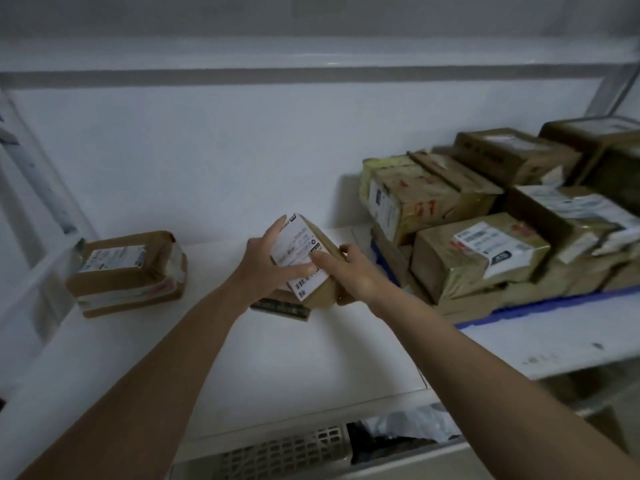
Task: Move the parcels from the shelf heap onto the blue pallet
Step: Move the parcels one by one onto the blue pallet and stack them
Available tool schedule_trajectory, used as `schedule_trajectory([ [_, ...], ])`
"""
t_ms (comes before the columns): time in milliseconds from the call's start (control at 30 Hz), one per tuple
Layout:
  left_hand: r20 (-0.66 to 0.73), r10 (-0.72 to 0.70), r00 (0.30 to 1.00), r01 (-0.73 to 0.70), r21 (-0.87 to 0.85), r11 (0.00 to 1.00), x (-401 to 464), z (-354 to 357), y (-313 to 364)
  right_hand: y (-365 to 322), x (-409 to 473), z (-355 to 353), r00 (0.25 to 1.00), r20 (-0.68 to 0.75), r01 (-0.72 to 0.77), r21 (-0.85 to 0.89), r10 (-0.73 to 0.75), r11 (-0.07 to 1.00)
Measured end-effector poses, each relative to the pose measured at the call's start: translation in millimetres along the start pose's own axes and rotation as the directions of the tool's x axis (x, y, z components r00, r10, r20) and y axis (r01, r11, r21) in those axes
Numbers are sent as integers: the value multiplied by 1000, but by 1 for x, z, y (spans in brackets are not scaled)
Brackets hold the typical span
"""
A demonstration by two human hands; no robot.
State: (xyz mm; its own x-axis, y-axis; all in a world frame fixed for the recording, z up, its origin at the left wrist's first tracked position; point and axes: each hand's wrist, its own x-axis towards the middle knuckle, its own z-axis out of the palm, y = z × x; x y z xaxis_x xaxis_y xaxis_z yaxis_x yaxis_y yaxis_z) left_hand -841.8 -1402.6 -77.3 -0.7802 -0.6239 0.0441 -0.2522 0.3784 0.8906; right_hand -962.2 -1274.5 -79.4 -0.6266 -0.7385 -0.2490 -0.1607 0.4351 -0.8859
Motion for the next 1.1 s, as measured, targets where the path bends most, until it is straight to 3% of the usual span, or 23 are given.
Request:
schedule_trajectory([
  [167, 12, 11, 1000, -12, 35, 999, 8, 38, 54, -4, -17, -67, 999, -38, 28, 153, -23, 988],
  [400, 142, 78, 987, -121, 326, 937, 28, 126, 137, 19, -32, -174, 988, -155, 8, 153, 15, 988],
  [533, 167, 106, 980, -165, 398, 902, 48, 179, 178, 36, -34, -231, 954, -301, 27, 45, -12, 999],
  [667, 197, 117, 973, -192, 424, 885, 68, 220, 213, 47, -31, -277, 874, -443, 198, -57, -202, 979],
  [767, 227, 107, 968, -198, 430, 881, 83, 239, 226, 52, -28, -298, 843, -429, 275, -174, -324, 946],
  [1100, 230, 43, 972, -142, 434, 890, 104, 265, 237, 60, -11, -326, 822, -359, 268, -440, -441, 857],
])
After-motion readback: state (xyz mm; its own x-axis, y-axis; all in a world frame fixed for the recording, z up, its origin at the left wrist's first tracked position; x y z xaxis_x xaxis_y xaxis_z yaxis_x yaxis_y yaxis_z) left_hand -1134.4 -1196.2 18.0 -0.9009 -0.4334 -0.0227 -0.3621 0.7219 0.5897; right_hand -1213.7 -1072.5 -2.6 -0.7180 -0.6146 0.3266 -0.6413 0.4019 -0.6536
